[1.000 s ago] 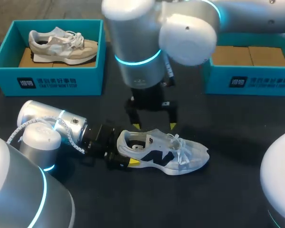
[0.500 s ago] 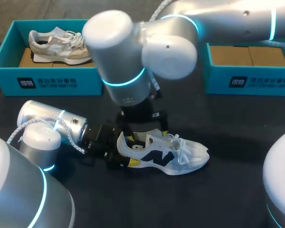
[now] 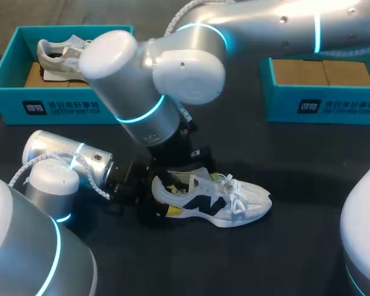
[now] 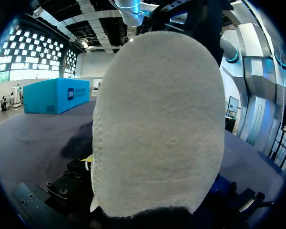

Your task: Take the shoe out of the shoebox, open the shoe tongue, remove and reinsert the insole, then place the shoe into the shoebox

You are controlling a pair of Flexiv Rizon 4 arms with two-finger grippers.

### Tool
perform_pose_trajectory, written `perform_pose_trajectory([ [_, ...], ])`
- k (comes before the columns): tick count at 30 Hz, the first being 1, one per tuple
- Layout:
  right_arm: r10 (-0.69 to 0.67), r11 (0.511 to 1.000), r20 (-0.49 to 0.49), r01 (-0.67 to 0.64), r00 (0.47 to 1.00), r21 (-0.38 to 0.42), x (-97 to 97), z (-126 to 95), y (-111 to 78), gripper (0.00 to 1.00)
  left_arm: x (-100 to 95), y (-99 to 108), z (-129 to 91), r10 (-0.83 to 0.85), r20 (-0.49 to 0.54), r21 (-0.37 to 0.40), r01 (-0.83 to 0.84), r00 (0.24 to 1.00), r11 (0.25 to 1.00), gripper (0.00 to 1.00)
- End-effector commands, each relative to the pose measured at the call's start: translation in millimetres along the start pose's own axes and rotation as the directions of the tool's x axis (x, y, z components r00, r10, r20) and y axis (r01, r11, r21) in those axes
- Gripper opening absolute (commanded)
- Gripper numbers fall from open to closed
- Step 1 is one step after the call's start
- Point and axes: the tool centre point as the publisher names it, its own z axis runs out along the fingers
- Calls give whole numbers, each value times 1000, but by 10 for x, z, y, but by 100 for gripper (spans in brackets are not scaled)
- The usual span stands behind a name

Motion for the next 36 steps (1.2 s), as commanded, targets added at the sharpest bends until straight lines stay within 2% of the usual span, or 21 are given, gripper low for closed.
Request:
perform_pose_trajectory([
  [1,393,917,329,-392,859,-72,72,19,-42,100,-14,23,6,-1,2,-2,1,1000,1000,0],
  [9,448,890,360,-446,818,-93,43,51,-12,100,-14,23,6,-1,2,-2,1,1000,1000,0],
  [28,491,866,349,-490,799,-96,-90,257,65,100,-14,23,6,-1,2,-2,1,1000,1000,0],
  [36,518,852,328,-511,790,-114,-176,206,98,100,-14,23,6,-1,2,-2,1,1000,1000,0],
])
